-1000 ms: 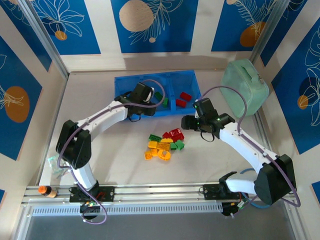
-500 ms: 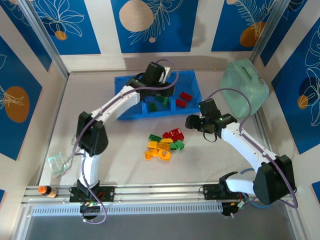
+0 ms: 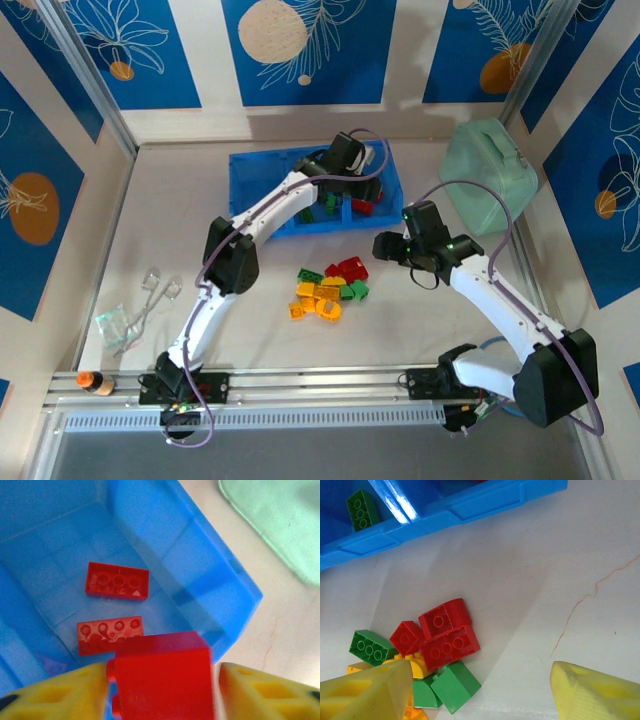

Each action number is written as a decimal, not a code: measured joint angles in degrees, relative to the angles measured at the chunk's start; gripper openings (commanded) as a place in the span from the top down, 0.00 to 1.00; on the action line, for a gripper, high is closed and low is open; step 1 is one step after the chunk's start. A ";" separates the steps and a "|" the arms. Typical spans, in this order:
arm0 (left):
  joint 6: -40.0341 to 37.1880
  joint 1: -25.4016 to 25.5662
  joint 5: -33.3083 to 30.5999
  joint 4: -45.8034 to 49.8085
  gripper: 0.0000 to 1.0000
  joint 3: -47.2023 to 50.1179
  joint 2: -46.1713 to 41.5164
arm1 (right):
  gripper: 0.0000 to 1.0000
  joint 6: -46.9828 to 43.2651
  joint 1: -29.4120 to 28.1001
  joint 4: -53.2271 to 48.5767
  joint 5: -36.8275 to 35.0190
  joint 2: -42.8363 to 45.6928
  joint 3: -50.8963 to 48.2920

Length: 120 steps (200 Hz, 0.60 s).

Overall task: Sort the legos into containers by color
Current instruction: Place the lego in the container, then pick up the lego from the center of the table.

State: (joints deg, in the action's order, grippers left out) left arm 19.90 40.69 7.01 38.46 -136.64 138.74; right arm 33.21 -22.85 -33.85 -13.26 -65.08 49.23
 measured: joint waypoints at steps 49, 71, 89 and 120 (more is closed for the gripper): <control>-0.96 0.63 -0.94 0.92 0.18 -2.43 -1.11 | 0.15 -1.75 -0.83 0.00 0.68 0.15 -0.74; -1.84 1.27 -1.68 0.87 0.18 1.64 -5.60 | 0.15 -2.75 -2.38 0.00 0.85 -0.20 -0.74; -2.29 1.92 -2.27 -1.01 0.18 9.53 -12.61 | 0.15 -3.43 -3.89 0.00 1.31 -1.31 -0.74; -2.38 2.58 -3.21 -8.66 0.18 29.40 -28.76 | 0.17 -4.42 -6.03 -0.17 1.95 -5.38 -0.55</control>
State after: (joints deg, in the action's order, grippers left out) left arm 17.52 43.27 3.79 29.80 -107.24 109.97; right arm 28.80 -28.88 -34.02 -11.31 -70.46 48.69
